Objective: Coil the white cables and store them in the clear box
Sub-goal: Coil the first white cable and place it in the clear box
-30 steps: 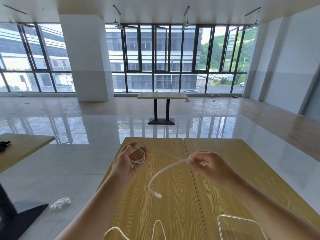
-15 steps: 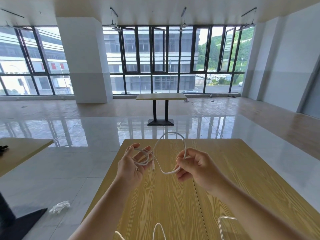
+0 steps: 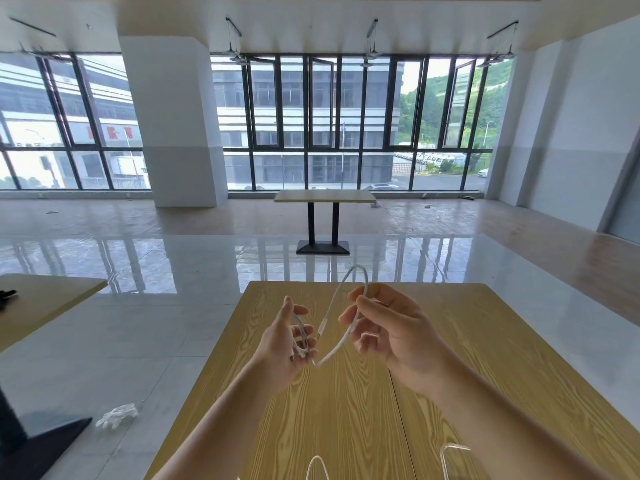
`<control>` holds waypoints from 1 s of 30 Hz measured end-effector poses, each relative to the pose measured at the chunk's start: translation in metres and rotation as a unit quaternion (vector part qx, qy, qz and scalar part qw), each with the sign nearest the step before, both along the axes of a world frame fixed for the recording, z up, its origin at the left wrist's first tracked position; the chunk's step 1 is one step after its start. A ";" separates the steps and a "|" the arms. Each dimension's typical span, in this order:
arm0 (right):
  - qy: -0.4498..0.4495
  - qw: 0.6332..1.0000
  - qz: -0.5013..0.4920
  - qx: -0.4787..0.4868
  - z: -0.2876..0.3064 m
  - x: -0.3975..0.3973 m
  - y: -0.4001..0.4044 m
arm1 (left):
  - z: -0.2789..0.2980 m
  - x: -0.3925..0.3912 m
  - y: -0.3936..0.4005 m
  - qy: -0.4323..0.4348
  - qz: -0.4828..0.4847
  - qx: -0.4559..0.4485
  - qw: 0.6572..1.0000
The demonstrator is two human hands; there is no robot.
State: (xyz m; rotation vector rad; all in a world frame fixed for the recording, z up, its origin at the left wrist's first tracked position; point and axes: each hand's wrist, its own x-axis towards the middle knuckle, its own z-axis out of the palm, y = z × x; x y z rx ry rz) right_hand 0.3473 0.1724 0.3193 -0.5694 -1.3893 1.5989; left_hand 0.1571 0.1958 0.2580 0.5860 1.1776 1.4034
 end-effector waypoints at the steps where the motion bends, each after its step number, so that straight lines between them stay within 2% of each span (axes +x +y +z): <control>1: -0.013 1.000 -0.008 0.014 0.002 -0.001 0.001 | -0.001 0.000 0.001 0.005 -0.008 -0.007 1.000; 4: -0.056 0.996 -0.025 0.057 0.006 -0.004 0.002 | -0.007 -0.001 0.001 0.025 -0.041 -0.012 0.999; 9: -0.055 0.995 -0.055 0.065 0.011 -0.007 0.004 | -0.011 -0.003 -0.005 0.018 -0.089 0.012 0.996; 15: -0.038 0.992 -0.114 0.023 0.007 -0.011 0.007 | -0.007 0.010 -0.020 0.080 -0.161 0.027 0.983; 20: -0.052 0.983 -0.175 -0.010 -0.003 -0.007 0.014 | -0.008 0.014 -0.034 0.139 -0.266 0.044 0.953; 30: -0.127 0.966 -0.214 -0.068 -0.036 0.000 0.018 | -0.014 0.014 -0.055 0.151 -0.346 0.088 0.922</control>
